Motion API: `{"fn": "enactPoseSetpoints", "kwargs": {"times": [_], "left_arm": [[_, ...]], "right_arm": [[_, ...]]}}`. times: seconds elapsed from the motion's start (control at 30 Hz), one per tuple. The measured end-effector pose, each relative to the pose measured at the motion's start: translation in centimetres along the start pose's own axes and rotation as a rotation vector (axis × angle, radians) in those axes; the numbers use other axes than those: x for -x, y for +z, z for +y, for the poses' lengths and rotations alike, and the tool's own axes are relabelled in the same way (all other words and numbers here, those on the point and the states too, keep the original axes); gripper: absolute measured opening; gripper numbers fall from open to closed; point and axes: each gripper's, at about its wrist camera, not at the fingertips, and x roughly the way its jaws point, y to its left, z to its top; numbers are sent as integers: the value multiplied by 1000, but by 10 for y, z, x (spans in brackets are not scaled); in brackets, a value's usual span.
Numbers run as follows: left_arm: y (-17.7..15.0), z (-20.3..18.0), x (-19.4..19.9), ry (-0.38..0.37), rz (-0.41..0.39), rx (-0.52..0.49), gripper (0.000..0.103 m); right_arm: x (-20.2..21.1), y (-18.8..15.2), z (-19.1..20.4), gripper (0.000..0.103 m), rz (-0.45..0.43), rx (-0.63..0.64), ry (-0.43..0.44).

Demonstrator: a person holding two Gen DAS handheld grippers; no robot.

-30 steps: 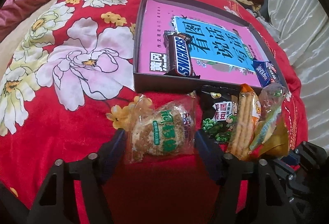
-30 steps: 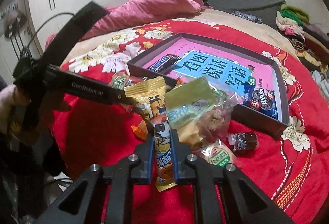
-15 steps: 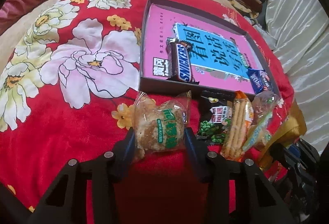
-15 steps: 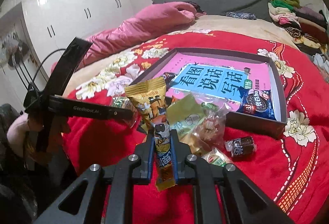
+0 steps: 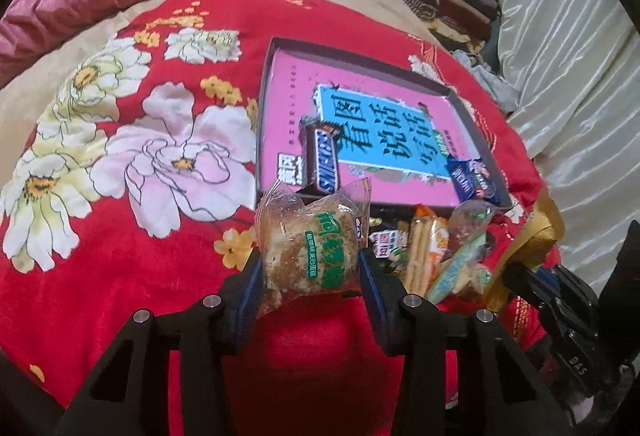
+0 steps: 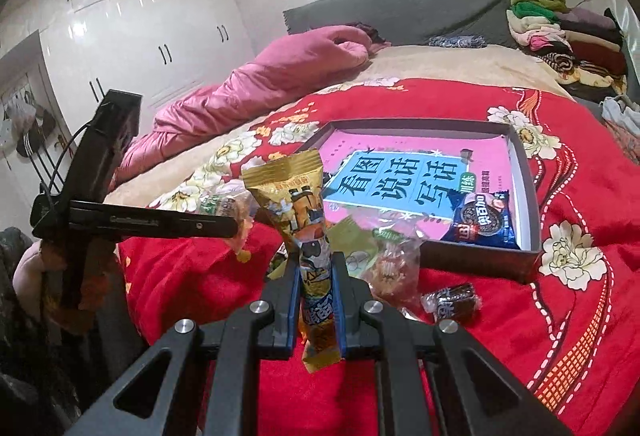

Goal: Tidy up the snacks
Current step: 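Lift the pastry bag toward the tray with the left tool while the right tool lifts the wafer stick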

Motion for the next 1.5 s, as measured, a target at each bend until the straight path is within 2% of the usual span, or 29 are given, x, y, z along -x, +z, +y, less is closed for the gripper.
{"fn": "enactPoseSetpoints", "kwargs": {"times": [0.57, 1.5], "left_arm": [[13, -18, 14, -8, -49, -22, 48], [39, -50, -2, -26, -70, -46, 48]], "right_arm": [[10, 14, -21, 15, -89, -62, -9], [21, 33, -50, 15, -194, -152, -9]]}}
